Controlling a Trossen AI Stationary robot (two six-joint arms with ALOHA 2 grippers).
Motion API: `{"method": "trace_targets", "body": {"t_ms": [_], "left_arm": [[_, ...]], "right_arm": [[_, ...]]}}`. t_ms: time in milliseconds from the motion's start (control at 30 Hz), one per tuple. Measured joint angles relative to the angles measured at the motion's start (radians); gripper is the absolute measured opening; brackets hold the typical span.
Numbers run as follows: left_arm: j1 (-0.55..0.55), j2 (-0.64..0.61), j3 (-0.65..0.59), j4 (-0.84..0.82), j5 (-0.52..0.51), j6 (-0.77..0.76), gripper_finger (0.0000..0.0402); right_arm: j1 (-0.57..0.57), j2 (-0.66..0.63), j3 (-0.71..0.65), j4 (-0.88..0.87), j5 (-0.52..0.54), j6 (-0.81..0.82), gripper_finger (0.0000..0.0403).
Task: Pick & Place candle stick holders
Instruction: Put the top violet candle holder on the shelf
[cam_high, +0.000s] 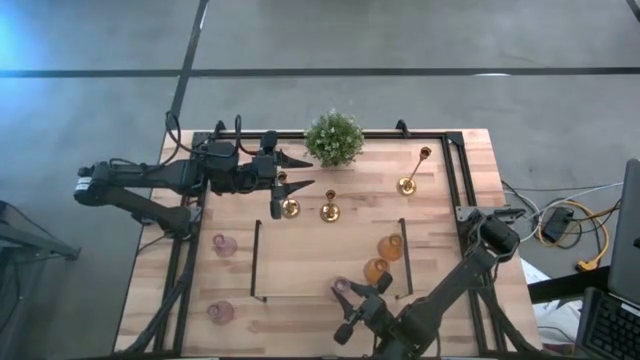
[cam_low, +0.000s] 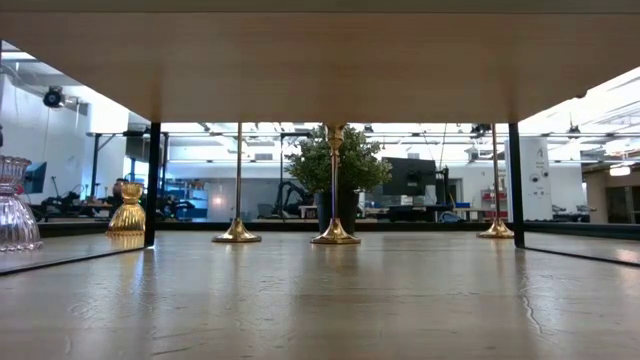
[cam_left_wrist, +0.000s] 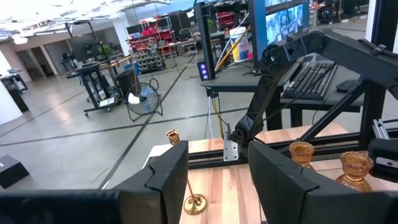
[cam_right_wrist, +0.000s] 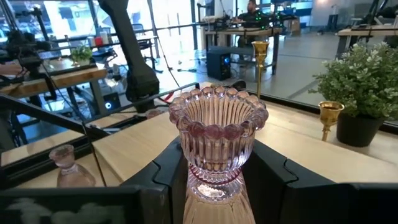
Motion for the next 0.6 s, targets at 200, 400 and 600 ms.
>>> {"method": "trace_targets", "body": {"t_ms": [200,400,600], "left_arm": [[0.000,0.000,0.000,0.000,0.000,-0.003,0.0172],[0.000,0.000,0.000,0.000,0.000,-0.004,0.0172],[0.000,0.000,0.000,0.000,0.000,-0.004,0.0172]], "right_arm": [[0.000,0.000,-0.007,-0.087,-0.005,0.077,0.0115],[0.001,0.000,-0.008,-0.162,-0.023,0.165,0.0115],[0.004,-0.001,-0.008,-0.142,-0.034,0.134,0.0115]]}}
